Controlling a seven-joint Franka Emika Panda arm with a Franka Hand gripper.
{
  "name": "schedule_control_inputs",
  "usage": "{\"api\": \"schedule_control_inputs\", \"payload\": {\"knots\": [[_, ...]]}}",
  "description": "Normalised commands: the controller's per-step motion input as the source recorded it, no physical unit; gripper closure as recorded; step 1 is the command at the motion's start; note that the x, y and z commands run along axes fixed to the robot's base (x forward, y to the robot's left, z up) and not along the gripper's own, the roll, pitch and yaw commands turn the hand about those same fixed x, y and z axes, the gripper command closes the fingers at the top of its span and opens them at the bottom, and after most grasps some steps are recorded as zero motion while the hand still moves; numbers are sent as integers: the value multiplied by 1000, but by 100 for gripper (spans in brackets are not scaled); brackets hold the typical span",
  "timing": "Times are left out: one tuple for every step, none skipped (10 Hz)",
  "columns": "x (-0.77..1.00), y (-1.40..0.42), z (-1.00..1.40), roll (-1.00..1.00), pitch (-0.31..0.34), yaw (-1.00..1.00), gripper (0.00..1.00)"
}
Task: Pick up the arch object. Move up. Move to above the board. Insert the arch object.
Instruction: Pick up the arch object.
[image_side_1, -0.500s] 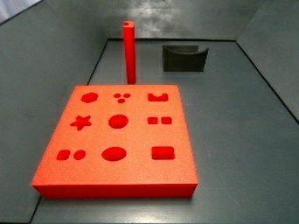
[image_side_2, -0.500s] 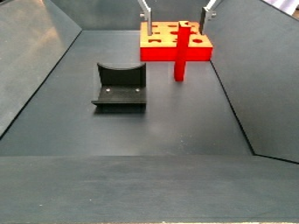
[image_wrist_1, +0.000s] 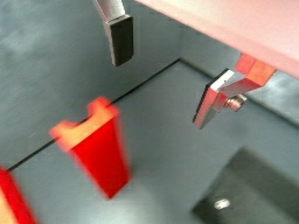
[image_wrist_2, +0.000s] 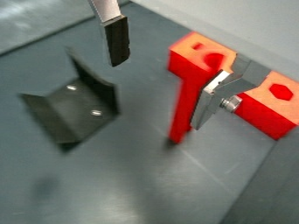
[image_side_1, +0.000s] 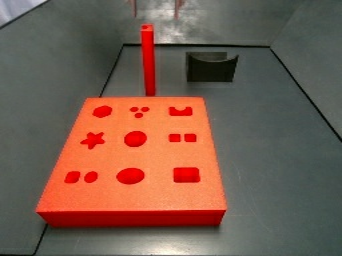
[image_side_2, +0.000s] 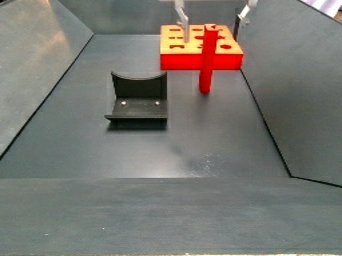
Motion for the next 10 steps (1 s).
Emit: {"api": "schedule_control_inputs", "payload": {"knots": [[-431, -1000, -669, 216, -60, 0, 0], [200, -769, -443, 137, -19, 17, 0], [371, -346, -289, 66, 0, 0, 0], [183, -243, -154, 37, 0, 0, 0], [0, -74, -43, 0, 0, 0, 0], [0, 0, 0, 0, -6, 0, 0], [0, 0, 0, 0, 0, 0, 0], [0, 0, 0, 0, 0, 0, 100], [0, 0, 0, 0, 0, 0, 100], [0, 0, 0, 0, 0, 0, 100]]}}
